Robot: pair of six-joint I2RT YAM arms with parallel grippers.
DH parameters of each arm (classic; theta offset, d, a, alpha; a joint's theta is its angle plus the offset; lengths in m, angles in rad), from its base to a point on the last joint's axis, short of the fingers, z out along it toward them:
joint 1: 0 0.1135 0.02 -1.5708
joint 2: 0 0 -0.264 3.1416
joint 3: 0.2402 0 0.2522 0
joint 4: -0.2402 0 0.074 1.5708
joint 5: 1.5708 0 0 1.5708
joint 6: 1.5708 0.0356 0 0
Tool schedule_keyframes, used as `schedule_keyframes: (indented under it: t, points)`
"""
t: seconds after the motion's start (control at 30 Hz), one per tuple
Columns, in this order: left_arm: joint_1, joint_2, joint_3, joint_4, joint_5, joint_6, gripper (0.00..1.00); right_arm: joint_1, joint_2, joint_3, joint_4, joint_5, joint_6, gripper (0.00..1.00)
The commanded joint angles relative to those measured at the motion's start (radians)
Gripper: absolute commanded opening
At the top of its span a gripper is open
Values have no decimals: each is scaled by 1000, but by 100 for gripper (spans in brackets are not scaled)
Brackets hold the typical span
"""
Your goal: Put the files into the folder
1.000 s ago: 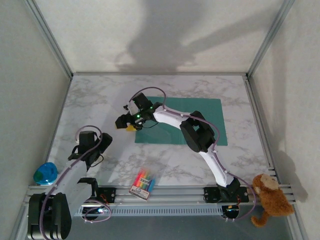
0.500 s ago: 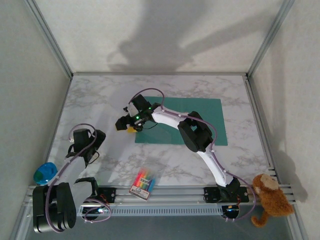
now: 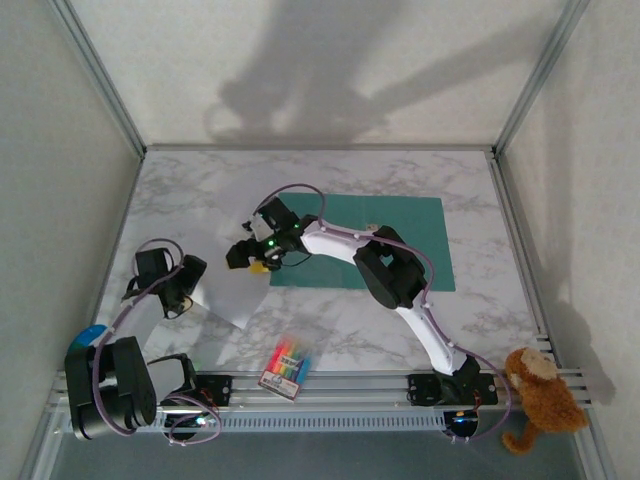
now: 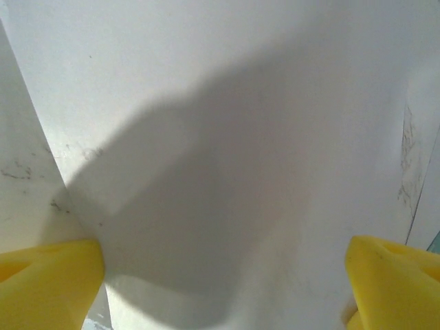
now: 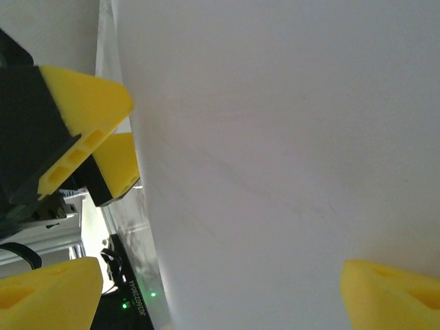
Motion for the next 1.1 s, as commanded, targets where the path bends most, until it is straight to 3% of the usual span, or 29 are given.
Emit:
schedule_keyframes:
  t: [0.0, 0.17, 0.63, 1.07]
  points:
    - [51, 58, 22, 154, -82, 89, 93, 42, -15, -39, -49, 32, 34, 90]
    - [95, 82, 29, 147, -55, 119, 94, 61, -28, -35, -66, 52, 81, 90]
    - [110, 124, 76, 129, -27, 147, 95, 84, -85, -98, -104, 145, 230, 91]
    - [117, 67, 125, 37, -27, 156, 98, 85, -43, -35, -167, 125, 257, 91]
